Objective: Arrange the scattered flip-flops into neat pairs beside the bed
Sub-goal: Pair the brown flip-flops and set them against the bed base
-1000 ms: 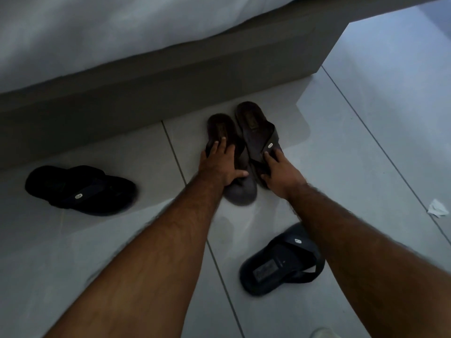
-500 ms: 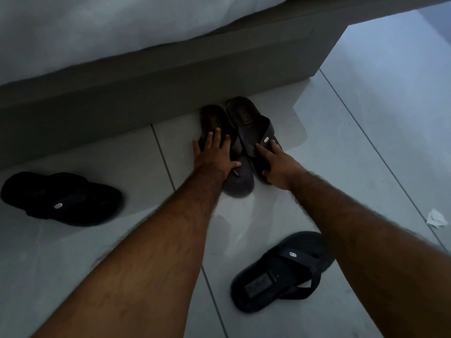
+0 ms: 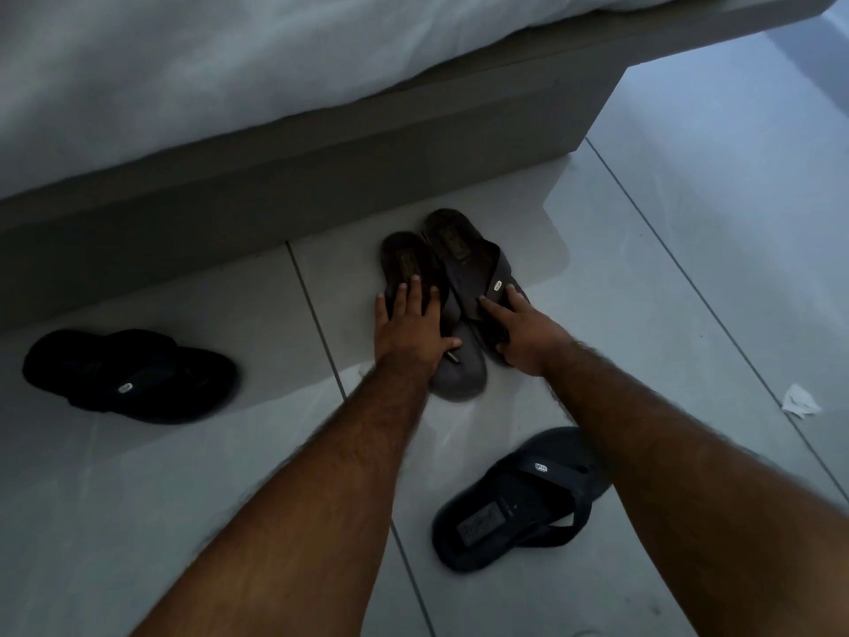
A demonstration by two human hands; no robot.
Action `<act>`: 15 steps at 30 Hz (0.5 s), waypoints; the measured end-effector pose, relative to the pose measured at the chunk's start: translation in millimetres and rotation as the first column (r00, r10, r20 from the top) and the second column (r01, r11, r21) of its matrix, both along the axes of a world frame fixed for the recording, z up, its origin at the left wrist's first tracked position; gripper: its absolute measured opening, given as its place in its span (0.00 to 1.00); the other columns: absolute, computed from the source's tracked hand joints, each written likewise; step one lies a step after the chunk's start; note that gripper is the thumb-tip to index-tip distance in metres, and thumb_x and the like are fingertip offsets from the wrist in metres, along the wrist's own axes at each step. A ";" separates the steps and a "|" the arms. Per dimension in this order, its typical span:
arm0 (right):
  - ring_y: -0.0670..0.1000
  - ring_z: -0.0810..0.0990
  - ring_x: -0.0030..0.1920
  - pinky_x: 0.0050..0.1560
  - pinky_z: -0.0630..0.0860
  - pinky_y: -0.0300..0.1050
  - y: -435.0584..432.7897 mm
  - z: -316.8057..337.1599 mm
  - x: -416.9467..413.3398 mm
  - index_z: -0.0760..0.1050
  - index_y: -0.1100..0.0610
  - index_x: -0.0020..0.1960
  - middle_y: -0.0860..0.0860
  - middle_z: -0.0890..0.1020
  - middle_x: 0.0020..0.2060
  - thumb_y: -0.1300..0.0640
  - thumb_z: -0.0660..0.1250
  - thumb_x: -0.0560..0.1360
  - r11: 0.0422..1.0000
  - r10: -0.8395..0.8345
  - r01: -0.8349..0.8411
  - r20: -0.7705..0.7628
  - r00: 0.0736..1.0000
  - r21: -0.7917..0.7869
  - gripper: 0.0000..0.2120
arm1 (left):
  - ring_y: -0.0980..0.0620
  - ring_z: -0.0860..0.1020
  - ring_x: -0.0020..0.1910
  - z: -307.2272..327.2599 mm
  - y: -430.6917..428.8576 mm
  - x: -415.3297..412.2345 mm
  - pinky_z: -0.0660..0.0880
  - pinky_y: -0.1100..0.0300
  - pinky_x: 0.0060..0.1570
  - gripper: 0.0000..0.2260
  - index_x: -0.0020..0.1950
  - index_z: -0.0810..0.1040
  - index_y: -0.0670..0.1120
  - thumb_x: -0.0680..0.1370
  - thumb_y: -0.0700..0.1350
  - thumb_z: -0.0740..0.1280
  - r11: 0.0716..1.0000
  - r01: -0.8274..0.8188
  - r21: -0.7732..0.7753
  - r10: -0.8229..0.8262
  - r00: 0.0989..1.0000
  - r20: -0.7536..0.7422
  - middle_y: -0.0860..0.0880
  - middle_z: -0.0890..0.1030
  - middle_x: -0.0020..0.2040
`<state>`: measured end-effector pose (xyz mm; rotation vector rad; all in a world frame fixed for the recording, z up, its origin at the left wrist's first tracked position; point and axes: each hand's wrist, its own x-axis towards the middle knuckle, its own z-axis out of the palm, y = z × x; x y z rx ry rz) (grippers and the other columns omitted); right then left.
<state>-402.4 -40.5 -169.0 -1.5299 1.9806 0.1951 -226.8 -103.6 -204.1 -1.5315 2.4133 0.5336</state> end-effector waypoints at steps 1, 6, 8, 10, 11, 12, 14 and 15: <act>0.58 0.50 0.82 0.79 0.60 0.49 0.7 -0.9 0.2 0.51 0.43 0.82 0.57 0.43 0.82 0.59 0.67 0.77 1.000 0.002 -0.002 -0.001 1.000 0.000 0.39 | 0.44 0.46 0.82 -0.4 0.6 0.0 0.41 0.39 0.79 0.41 0.82 0.48 0.51 0.76 0.68 0.61 1.000 0.000 -0.001 0.000 1.000 0.001 0.45 0.45 0.83; 0.59 0.52 0.82 0.78 0.61 0.52 -1.1 -0.7 -1.8 0.48 0.44 0.82 0.58 0.43 0.82 0.56 0.68 0.78 0.998 0.046 -0.045 -0.023 0.999 0.038 0.41 | 0.45 0.45 0.82 0.9 -0.8 -0.4 0.42 0.39 0.79 0.42 0.82 0.48 0.51 0.76 0.68 0.61 1.000 0.003 0.010 -0.003 1.000 0.005 0.45 0.45 0.83; 0.62 0.56 0.80 0.77 0.63 0.55 0.6 6.6 -2.2 0.43 0.44 0.82 0.59 0.44 0.82 0.55 0.67 0.79 0.996 0.057 -0.056 -0.015 0.998 0.073 0.42 | 0.45 0.45 0.82 6.3 -2.3 3.0 0.42 0.39 0.79 0.44 0.82 0.47 0.50 0.74 0.70 0.61 1.000 0.012 0.026 -0.012 1.000 -0.025 0.46 0.45 0.83; 0.63 0.62 0.78 0.75 0.66 0.57 5.2 16.8 -2.5 0.41 0.47 0.82 0.60 0.50 0.81 0.51 0.66 0.79 0.999 0.044 -0.044 -0.031 0.999 0.008 0.42 | 0.47 0.44 0.82 14.5 -3.1 11.2 0.43 0.40 0.79 0.48 0.82 0.46 0.47 0.73 0.73 0.60 1.000 0.017 -0.006 -0.018 0.996 -0.091 0.48 0.45 0.84; 0.63 0.64 0.76 0.73 0.67 0.58 10.5 24.1 -2.5 0.43 0.49 0.82 0.60 0.54 0.80 0.48 0.65 0.79 0.997 0.060 -0.064 -0.072 0.996 -0.052 0.41 | 0.47 0.44 0.82 19.8 -2.0 17.3 0.44 0.40 0.79 0.49 0.82 0.46 0.46 0.72 0.73 0.60 0.999 0.016 -0.044 -0.022 0.990 -0.137 0.48 0.46 0.84; 0.62 0.65 0.75 0.72 0.69 0.57 18.2 32.7 -1.6 0.46 0.51 0.82 0.60 0.58 0.79 0.45 0.64 0.79 0.987 0.107 -0.120 -0.121 0.987 -0.107 0.40 | 0.48 0.45 0.82 25.1 0.4 25.2 0.45 0.40 0.79 0.49 0.82 0.46 0.45 0.72 0.73 0.60 0.996 0.008 -0.089 -0.024 0.983 -0.181 0.48 0.47 0.84; 0.61 0.70 0.71 0.68 0.73 0.56 40.5 48.7 0.4 0.56 0.55 0.81 0.59 0.67 0.74 0.40 0.61 0.79 0.925 0.325 -0.353 -0.184 0.928 -0.144 0.36 | 0.47 0.48 0.82 33.5 6.2 45.4 0.46 0.42 0.80 0.49 0.82 0.49 0.44 0.72 0.72 0.61 0.987 -0.039 -0.156 0.000 0.969 -0.246 0.47 0.50 0.83; 0.61 0.72 0.70 0.67 0.73 0.55 53.9 54.2 1.1 0.61 0.57 0.79 0.60 0.70 0.72 0.38 0.60 0.79 0.857 0.473 -0.500 -0.195 0.859 -0.126 0.35 | 0.46 0.50 0.82 36.3 9.0 58.2 0.47 0.43 0.80 0.48 0.81 0.51 0.43 0.72 0.72 0.62 0.982 -0.077 -0.175 0.029 0.965 -0.262 0.46 0.52 0.83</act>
